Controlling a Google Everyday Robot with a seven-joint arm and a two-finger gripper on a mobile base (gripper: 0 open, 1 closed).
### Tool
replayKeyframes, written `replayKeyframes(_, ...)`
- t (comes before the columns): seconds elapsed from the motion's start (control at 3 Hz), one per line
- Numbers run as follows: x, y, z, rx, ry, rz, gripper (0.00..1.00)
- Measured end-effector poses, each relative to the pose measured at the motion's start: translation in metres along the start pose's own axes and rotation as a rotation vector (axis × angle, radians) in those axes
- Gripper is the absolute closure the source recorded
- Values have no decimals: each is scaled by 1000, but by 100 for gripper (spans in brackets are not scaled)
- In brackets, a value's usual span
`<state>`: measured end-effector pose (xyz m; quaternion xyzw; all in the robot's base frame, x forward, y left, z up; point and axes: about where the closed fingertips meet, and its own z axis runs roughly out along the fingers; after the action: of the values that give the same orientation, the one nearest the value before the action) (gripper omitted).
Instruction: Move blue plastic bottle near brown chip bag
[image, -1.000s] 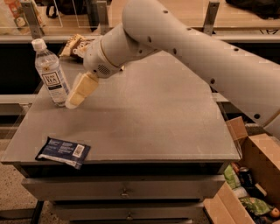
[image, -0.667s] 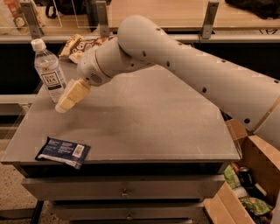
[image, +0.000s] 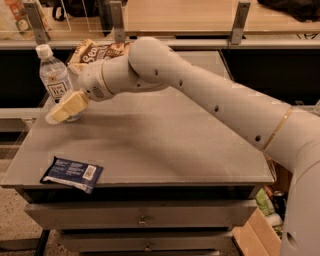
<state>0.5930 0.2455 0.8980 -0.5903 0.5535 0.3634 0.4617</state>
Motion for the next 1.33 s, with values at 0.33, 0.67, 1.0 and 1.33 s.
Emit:
replayKeyframes(0.33,-8,-6,15,-16,-91,33,18)
replayKeyframes(0.67,-14,-10,22,-26,-172,54,41)
replayKeyframes(1.0,-18,-14,22,-25,-205,60,64)
replayKeyframes(1.33,-20,-18,16,-8,-227,63,87)
